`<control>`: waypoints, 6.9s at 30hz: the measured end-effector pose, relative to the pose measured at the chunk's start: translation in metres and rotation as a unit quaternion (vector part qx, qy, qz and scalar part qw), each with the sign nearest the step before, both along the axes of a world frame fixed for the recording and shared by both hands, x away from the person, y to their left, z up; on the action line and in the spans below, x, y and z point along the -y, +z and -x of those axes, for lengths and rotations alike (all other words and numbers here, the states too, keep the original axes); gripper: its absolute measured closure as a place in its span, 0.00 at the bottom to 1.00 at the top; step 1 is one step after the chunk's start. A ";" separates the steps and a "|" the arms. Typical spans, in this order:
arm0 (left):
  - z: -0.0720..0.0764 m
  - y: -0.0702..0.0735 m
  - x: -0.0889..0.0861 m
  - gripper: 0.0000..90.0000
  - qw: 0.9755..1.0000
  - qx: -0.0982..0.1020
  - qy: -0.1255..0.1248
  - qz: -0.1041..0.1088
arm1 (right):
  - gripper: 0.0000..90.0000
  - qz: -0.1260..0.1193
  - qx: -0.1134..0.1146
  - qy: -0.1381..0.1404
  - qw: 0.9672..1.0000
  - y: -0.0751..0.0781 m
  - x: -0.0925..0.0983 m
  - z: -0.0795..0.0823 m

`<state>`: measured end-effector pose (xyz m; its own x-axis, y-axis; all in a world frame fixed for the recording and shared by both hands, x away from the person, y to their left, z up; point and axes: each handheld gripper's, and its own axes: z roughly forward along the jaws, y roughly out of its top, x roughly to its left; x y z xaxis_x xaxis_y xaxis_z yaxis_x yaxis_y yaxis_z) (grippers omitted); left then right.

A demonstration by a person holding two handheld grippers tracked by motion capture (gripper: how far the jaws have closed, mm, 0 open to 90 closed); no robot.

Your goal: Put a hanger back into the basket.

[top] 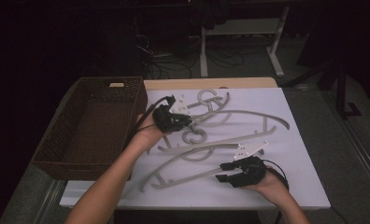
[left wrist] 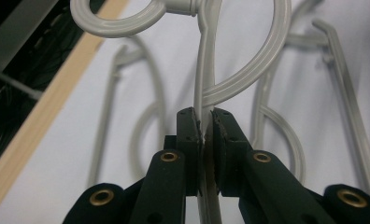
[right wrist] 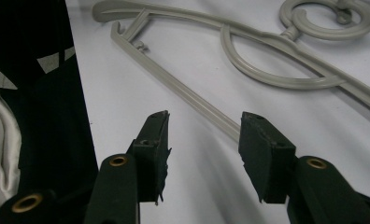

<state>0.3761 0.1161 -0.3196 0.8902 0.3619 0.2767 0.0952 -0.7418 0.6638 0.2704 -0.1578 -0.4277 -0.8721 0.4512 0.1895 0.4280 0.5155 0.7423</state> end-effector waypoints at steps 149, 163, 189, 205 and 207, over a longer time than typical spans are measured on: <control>0.041 -0.076 -0.043 0.24 0.972 -0.129 0.042 0.194 | 0.99 0.080 -0.006 -0.082 0.993 -0.014 0.012 -0.030; 0.034 -0.100 -0.042 0.24 0.975 -0.148 0.047 0.158 | 0.99 0.103 -0.013 -0.082 0.991 -0.020 0.008 -0.030; 0.031 -0.129 -0.025 0.68 0.987 -0.160 0.021 0.012 | 0.99 0.104 -0.013 -0.083 0.991 -0.022 0.008 -0.031; 0.034 -0.128 -0.029 0.91 0.985 -0.163 0.051 0.012 | 0.99 0.103 -0.013 -0.086 0.991 -0.020 0.008 -0.030; 0.034 -0.128 -0.029 0.91 0.985 -0.163 0.053 0.010 | 0.99 0.103 -0.014 -0.085 0.991 -0.020 0.008 -0.030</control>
<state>0.3417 0.1450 -0.4472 0.8877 0.4597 -0.0258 0.3816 -0.7031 0.6001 0.3005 -0.1657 -0.4479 -0.7759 0.6226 0.1017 0.5409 0.5735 0.6153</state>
